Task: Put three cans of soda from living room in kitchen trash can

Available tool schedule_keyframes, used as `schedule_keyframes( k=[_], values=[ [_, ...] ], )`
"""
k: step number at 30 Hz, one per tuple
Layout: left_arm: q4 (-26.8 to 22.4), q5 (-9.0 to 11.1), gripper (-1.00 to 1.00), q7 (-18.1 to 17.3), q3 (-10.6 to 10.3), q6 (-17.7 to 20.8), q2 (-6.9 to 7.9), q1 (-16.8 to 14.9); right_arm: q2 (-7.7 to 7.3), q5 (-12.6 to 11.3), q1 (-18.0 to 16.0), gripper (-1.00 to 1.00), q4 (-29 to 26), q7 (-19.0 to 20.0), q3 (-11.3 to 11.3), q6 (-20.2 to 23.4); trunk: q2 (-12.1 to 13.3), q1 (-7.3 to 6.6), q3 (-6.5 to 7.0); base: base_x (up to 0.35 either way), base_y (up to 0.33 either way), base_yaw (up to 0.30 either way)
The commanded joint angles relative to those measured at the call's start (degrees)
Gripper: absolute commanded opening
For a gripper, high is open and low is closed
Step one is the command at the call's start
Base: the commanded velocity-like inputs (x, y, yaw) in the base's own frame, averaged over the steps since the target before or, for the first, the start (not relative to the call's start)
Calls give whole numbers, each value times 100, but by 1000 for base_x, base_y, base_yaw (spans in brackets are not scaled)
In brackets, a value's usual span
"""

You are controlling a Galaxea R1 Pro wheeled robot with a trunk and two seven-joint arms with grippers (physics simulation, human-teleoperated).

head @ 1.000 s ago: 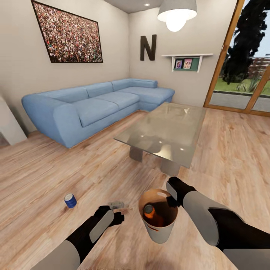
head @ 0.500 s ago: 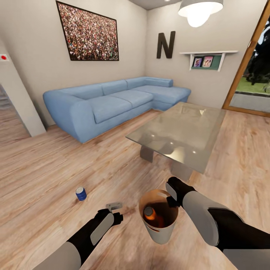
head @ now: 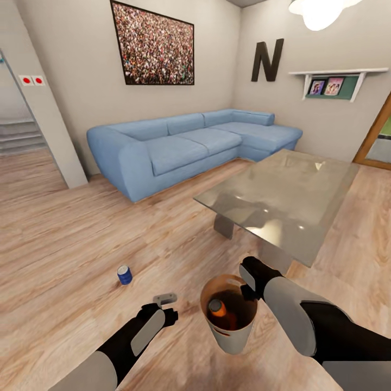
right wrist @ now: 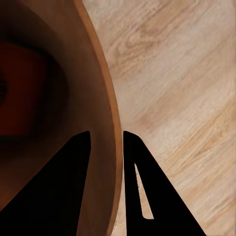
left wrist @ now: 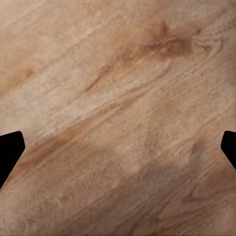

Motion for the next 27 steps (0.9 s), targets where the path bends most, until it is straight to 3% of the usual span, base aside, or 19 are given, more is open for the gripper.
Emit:
schedule_keyframes(
  k=[1, 27],
  values=[
    [0, 0, 100, -1, 0, 0, 0, -1, 1, -44, -2, -100, 1, 1, -29, -9, 0, -1, -4, 92, -93, 247],
    [4, -1, 100, -1, 0, -108, 0, -2, -2, -38, -2, -100, -24, 1, -29, -9, 0, -1, -126, 107, -82, 246]
  ],
)
